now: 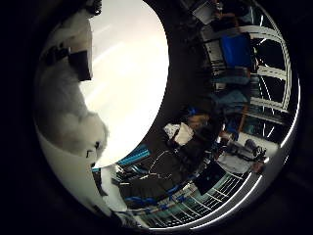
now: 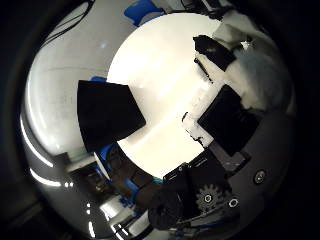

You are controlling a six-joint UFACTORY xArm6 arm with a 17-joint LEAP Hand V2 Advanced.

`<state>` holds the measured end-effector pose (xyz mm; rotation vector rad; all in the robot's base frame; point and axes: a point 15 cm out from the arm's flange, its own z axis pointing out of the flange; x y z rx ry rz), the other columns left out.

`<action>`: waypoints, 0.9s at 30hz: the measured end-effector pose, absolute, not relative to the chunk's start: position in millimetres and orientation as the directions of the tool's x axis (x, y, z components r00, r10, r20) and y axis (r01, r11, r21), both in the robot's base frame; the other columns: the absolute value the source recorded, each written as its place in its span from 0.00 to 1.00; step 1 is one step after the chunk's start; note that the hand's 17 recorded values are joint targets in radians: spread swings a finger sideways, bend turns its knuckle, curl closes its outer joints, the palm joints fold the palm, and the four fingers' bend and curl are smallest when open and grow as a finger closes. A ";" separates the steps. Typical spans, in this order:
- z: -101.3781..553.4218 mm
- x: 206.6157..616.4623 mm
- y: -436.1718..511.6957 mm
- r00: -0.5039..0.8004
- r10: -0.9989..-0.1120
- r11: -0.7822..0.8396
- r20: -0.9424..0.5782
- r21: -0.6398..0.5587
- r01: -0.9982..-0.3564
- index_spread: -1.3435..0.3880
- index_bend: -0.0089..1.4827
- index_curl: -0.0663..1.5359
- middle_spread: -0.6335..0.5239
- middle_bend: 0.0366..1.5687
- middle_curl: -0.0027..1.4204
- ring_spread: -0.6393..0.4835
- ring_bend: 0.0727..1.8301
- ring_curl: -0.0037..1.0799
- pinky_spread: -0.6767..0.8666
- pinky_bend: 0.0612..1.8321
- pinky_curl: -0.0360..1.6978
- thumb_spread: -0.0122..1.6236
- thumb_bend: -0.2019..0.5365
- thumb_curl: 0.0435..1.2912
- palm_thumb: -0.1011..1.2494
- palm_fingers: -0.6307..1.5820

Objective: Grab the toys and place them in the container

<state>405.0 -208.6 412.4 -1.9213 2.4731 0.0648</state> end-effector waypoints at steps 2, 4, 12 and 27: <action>441.1 408.3 -195.2 -0.221 -0.975 0.222 -0.033 -0.032 -0.974 0.62 0.73 0.59 0.37 0.80 0.65 0.35 0.74 0.76 0.30 0.72 0.57 0.71 0.26 0.47 0.84 0.73; 463.7 407.9 -177.4 -0.198 -0.979 0.201 -0.045 -0.077 -0.977 0.62 0.72 0.60 0.37 0.80 0.65 0.35 0.73 0.76 0.30 0.71 0.58 0.70 0.26 0.47 0.84 0.73; 532.0 419.9 -94.4 -0.085 -0.995 0.095 -0.046 -0.278 -0.956 0.62 0.71 0.60 0.38 0.78 0.65 0.34 0.72 0.78 0.29 0.68 0.60 0.70 0.26 0.48 0.83 0.75; 603.0 433.2 103.1 0.196 -0.965 -0.080 -0.174 -0.517 -0.852 0.62 0.69 0.61 0.38 0.77 0.66 0.34 0.69 0.80 0.28 0.65 0.64 0.67 0.26 0.50 0.84 0.76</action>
